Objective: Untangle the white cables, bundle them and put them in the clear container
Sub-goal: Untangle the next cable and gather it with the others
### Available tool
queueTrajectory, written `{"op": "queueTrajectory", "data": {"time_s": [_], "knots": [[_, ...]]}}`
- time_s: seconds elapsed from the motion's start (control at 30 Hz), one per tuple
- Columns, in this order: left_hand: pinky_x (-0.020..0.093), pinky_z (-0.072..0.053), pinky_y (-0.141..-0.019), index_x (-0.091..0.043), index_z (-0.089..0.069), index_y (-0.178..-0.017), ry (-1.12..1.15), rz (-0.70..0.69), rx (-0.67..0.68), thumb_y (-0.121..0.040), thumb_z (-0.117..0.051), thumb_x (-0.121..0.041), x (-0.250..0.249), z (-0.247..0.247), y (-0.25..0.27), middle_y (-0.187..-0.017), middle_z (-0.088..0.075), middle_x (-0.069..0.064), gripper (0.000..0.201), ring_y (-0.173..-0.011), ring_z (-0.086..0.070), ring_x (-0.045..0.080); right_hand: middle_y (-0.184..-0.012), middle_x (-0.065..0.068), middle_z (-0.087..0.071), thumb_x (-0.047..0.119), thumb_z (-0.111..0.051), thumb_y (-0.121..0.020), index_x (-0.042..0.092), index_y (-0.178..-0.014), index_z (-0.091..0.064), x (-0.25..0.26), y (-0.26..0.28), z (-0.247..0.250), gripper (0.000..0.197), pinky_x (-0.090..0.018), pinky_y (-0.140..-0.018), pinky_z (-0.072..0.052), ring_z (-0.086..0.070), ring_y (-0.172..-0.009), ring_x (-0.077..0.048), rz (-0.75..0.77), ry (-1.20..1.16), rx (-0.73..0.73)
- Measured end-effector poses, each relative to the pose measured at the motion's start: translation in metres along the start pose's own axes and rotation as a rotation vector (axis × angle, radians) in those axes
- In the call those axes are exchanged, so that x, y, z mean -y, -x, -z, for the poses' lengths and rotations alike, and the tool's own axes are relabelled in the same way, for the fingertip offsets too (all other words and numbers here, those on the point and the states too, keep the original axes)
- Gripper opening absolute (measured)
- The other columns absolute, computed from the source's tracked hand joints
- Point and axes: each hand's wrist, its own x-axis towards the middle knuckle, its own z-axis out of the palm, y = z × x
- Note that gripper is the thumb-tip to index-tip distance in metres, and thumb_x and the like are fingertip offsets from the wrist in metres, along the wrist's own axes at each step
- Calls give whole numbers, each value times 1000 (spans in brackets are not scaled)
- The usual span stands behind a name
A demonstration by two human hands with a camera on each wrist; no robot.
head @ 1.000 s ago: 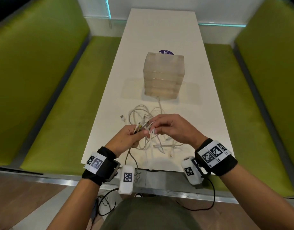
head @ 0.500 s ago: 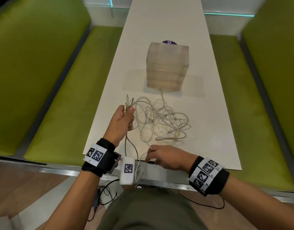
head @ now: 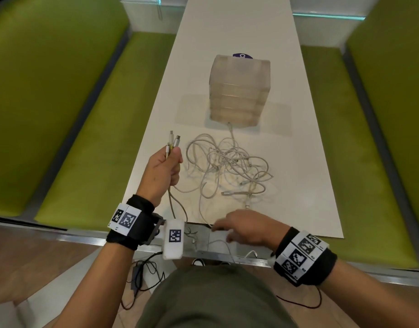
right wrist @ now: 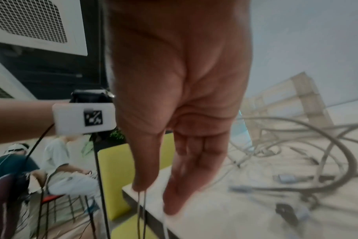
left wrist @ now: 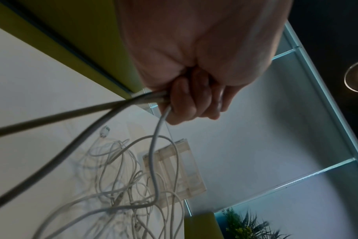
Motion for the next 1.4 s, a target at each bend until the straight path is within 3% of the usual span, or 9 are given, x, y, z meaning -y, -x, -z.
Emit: {"op": "queueTrajectory", "data": {"time_s": [0.17,0.27,0.37,0.5,0.67,0.83,1.03,1.2,1.4], "knots": [[18,-18,-41,-11,-46,-72,69,51,126,-102,-38,-21,-3,-10,6,-47,-27,-11,33,-41,-18,5,-120,6,-47,28,-62,-90,28,-134,-42,-1,-1,36,48,-29,-78,-47,-56,-93,-13,23,-272,-540],[18,-21,-43,-10,-48,-79,58,35,206,-99,-42,-26,-3,-21,10,-50,-28,-11,26,-43,-20,5,-132,1,-48,27,-60,-91,26,-139,-43,7,-12,45,51,-23,-89,-42,-51,-110,-12,72,-301,-434],[20,-24,-47,-11,-54,-92,70,19,221,-94,-52,-34,-2,-27,10,-56,-29,-10,23,-48,-22,7,-104,-5,-71,23,-56,-95,12,-110,-66,18,-20,40,22,-18,-81,-44,-64,-94,-12,101,-401,-353],[22,-21,-50,-9,-55,-99,239,75,225,-90,-41,-35,2,-28,5,-60,-27,-6,31,-49,-21,8,-91,-8,-72,17,-56,-95,5,-102,-67,23,-23,29,18,-18,-76,-52,-66,-79,-10,97,-612,-307],[23,-25,-55,-11,-52,-92,152,76,211,-99,-36,-27,11,-20,2,-59,-37,-9,24,-51,-28,8,-117,-9,-62,-4,-51,-90,13,-125,-58,-24,-30,28,39,-29,-83,-47,-60,-101,-20,-214,-344,-424],[17,-38,-59,-15,-49,-91,-25,41,179,-104,-32,-18,24,-14,3,-70,-50,-6,22,-61,-42,7,-117,-12,-54,7,-57,-88,12,-117,-60,-66,-35,17,30,-39,-84,-50,-59,-101,-31,-421,-53,-374],[22,-51,-64,-8,-51,-95,113,34,117,-99,-42,-6,37,-19,2,-79,-73,3,10,-71,-67,14,-99,-9,-61,13,-53,-90,11,-96,-61,-71,-32,11,10,-35,-72,-46,-59,-90,-27,-402,-80,-428],[28,-57,-75,-4,-50,-97,196,91,67,-99,-45,-7,48,-34,-1,-99,-70,16,7,-91,-71,23,-77,4,-66,15,-64,-87,18,-85,-63,-45,-18,46,4,-24,-67,-46,-60,-72,-11,-156,-581,-762],[35,-53,-92,-5,-56,-105,191,83,113,-100,-45,-12,43,-63,-4,-104,-70,14,15,-98,-68,24,-75,-14,-69,6,-68,-83,6,-83,-60,-22,-24,61,8,-27,-64,-51,-61,-61,-17,24,-948,-787]]}}
